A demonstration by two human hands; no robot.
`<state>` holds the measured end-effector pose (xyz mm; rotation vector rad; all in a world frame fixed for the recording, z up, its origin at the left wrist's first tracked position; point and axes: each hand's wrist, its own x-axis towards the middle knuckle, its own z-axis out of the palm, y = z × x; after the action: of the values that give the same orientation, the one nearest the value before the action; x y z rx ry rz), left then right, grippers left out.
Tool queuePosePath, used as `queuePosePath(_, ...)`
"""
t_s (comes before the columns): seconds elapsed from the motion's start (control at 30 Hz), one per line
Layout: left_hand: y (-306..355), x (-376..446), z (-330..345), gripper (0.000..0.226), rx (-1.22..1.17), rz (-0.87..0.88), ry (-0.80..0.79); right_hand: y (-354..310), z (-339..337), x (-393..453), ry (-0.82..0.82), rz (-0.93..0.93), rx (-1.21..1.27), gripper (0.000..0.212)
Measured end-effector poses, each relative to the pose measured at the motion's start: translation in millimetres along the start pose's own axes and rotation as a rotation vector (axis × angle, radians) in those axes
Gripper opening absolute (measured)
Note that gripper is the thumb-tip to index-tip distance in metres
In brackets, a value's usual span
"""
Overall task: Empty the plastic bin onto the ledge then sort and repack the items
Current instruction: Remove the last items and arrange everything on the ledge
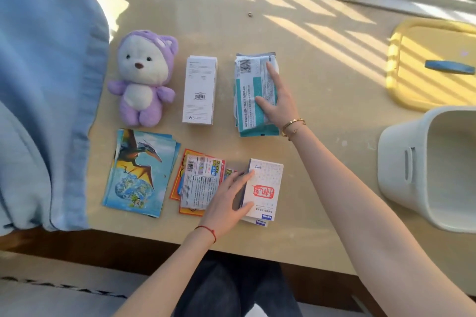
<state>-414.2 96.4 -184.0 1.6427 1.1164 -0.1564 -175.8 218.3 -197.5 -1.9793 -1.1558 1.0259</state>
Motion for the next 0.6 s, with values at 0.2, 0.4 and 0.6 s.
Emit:
queuePosePath(0.2,14,-11,-50,0.050,0.111,0.051,0.232,5,-27,-31,0.111,-0.002,-0.238,0.063)
queuePosePath(0.4,49,-35,-117,0.043,0.290,0.168,0.444,-11,-71,-128,0.205,-0.095,-0.486,0.043)
queuePosePath(0.6,88,-77,-151,0.040,0.454,0.338,0.576,-35,-106,-229,0.332,-0.120,-0.562,0.040)
